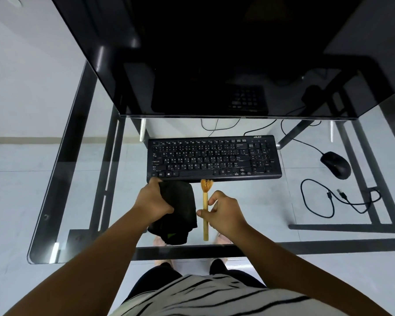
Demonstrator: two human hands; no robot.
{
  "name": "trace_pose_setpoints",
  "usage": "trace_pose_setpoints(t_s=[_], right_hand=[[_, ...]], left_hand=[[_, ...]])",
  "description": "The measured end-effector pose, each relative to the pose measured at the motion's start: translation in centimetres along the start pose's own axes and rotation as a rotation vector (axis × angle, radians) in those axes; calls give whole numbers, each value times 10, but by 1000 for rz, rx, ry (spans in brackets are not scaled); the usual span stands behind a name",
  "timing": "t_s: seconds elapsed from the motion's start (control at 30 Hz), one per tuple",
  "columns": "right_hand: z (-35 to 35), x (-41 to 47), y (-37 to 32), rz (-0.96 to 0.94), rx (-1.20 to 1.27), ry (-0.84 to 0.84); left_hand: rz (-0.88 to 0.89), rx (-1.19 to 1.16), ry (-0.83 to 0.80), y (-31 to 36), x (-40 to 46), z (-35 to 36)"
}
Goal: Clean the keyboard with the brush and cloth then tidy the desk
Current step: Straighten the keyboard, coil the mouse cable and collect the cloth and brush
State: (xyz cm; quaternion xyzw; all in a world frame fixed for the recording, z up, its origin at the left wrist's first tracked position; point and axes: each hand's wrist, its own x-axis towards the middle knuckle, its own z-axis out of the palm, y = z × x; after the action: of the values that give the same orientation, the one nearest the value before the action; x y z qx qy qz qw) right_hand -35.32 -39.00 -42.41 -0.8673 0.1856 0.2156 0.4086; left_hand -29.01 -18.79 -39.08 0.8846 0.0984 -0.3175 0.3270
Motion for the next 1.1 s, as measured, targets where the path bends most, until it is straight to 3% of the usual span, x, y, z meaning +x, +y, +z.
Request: trace_pose_setpoints(t_s=[0.27,0.5,0.63,0.7,0.93,1.1], right_hand=[[-4,2,-2,-4,-59,12],[-47,21,-12,-86,-22,283],[-92,57,-9,-74,116,585],[-113,73,-5,8,97,647],[-152,102,11,313,5,458],[-155,104,20,300,108,425]], left_hand=[[-1,133,147,0,-9,2],[-14,-28,363,9,2,-13],[-74,-157,381,22,21,-22],[-128,-228,351,25,31,-26],[-227,-359,350,33,53,-31],[-269,-377,393,41,59,-22]])
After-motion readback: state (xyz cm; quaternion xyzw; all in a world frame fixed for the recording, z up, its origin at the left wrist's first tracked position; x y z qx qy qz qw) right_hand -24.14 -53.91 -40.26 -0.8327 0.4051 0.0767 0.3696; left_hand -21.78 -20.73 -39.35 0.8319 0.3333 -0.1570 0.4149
